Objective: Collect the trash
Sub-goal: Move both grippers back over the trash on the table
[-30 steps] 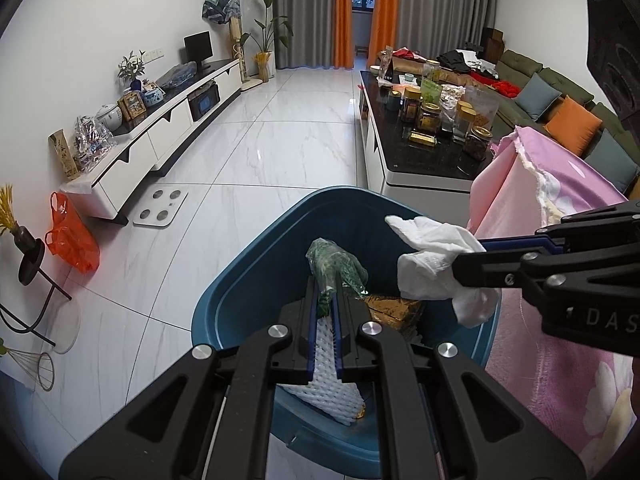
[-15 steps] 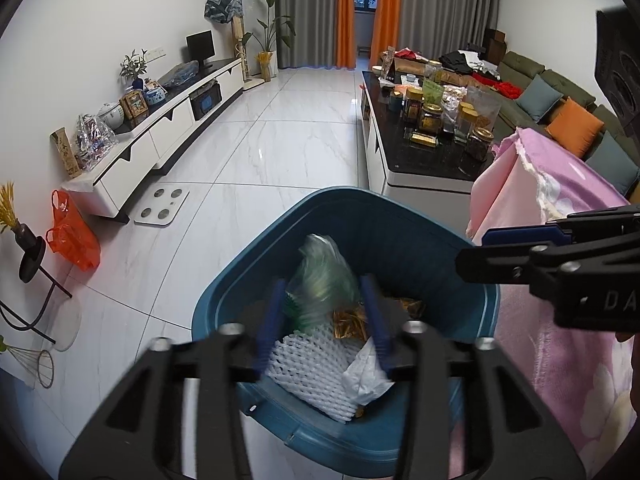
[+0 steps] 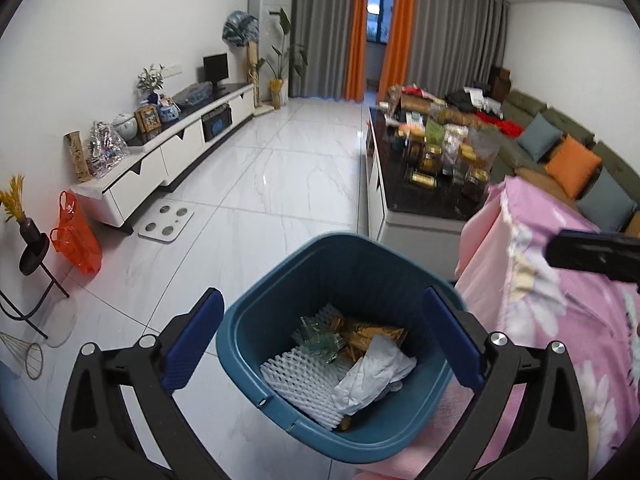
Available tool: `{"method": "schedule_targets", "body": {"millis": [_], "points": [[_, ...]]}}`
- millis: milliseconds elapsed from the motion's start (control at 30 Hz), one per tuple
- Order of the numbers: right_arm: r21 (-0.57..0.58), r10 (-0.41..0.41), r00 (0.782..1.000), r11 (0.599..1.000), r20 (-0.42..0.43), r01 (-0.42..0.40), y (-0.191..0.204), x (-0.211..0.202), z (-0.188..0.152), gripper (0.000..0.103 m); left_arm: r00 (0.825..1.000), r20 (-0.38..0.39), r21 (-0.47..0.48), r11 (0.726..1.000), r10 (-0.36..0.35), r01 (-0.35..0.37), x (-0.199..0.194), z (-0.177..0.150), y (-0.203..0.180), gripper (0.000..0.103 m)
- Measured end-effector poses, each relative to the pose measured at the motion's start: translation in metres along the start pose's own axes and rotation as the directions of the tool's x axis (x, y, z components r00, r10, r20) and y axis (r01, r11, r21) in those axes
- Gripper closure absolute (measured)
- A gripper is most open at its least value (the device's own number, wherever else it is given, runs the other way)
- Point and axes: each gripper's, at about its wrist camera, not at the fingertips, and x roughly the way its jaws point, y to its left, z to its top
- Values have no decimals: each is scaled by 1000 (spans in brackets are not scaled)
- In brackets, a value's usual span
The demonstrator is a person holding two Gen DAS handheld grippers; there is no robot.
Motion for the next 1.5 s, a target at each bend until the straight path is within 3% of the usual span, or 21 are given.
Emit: {"method": "schedule_targets", "body": {"millis": [100,167,333,633,800,900,1067,1200,1500], "points": [[-10,-29,999,1000,44,30,-3,-22,-10,38,1000,26,-12,1000,-16,16,-19,2,1,6],[-17,-53,995,998,82,54,-5,-38,-20,27,999,42,-11,1000,-25,26,-32,2,-3,6],[0,-87,984,996,154,88,-11,-73,-47,18,995,77,5,998,-59,59,-66,-1,-19,6],[72,-194,942,981,272,181,-31,-138,-105,8,975,136,58,984,-173,167,-128,-18,-69,6],[136,-271,910,961,313,239,-43,-170,-141,7,954,154,111,964,-256,241,-160,-39,-104,6],[180,-343,879,937,331,298,-48,-188,-160,7,941,150,144,948,-304,283,-173,-52,-125,6],[266,-507,795,859,333,437,-60,-221,-195,7,926,116,223,918,-359,328,-186,-79,-168,6],[319,-595,742,800,308,509,-73,-239,-221,7,907,89,276,885,-412,375,-194,-94,-196,6],[417,-716,651,688,252,595,-96,-271,-275,7,869,42,376,814,-492,443,-211,-126,-247,6]]}}
